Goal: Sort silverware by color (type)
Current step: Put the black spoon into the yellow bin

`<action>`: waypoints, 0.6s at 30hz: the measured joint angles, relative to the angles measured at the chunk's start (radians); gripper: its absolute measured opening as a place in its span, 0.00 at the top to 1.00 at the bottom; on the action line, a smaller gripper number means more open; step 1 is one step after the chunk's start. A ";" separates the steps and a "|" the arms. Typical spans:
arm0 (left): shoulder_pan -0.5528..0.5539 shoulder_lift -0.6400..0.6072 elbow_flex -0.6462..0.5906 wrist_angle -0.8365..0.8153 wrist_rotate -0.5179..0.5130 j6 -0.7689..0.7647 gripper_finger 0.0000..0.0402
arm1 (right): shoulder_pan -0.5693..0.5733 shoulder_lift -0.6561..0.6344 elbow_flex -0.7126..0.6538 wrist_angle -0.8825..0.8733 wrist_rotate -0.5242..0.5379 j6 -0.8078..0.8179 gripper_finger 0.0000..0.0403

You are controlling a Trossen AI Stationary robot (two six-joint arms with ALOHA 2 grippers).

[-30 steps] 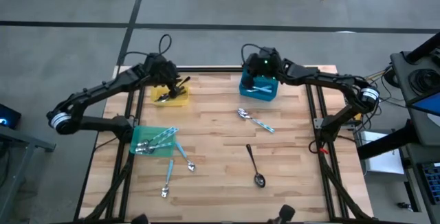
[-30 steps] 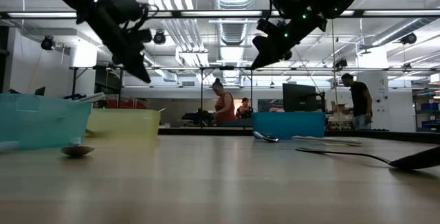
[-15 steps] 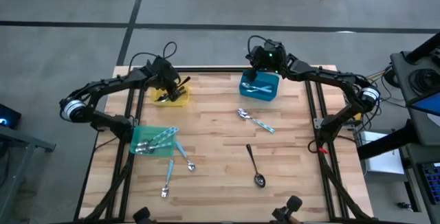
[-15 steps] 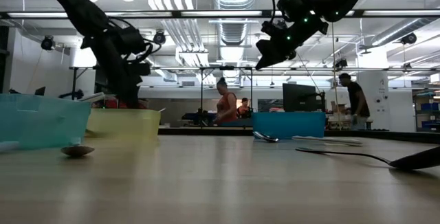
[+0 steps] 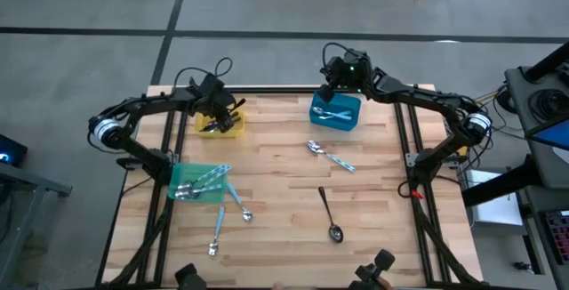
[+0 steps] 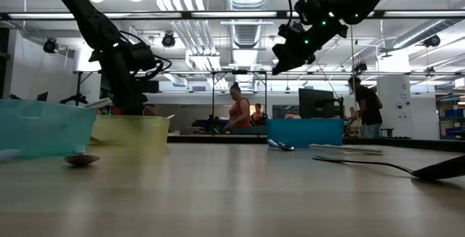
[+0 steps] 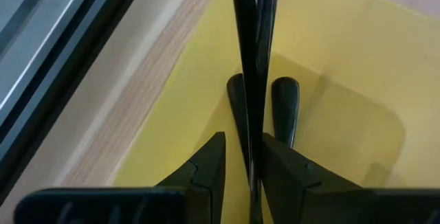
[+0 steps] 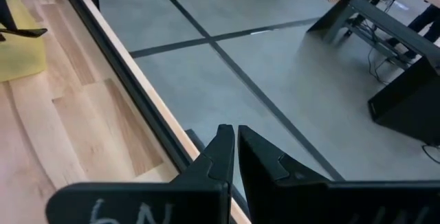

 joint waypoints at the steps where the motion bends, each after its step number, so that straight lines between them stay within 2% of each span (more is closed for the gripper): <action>1: 0.000 0.001 0.000 0.000 0.000 0.004 0.83 | 0.000 0.000 0.000 0.000 0.000 0.000 0.97; 8: 0.000 -0.001 0.000 0.000 -0.001 0.004 0.98 | -0.009 0.000 0.000 -0.001 0.000 -0.002 0.97; 13: 0.000 -0.002 0.031 -0.035 -0.003 -0.016 0.99 | -0.019 0.000 0.000 -0.014 0.000 -0.001 0.97; 18: 0.000 -0.003 0.130 -0.204 -0.002 -0.009 0.99 | -0.031 0.000 0.000 -0.024 0.000 0.001 0.97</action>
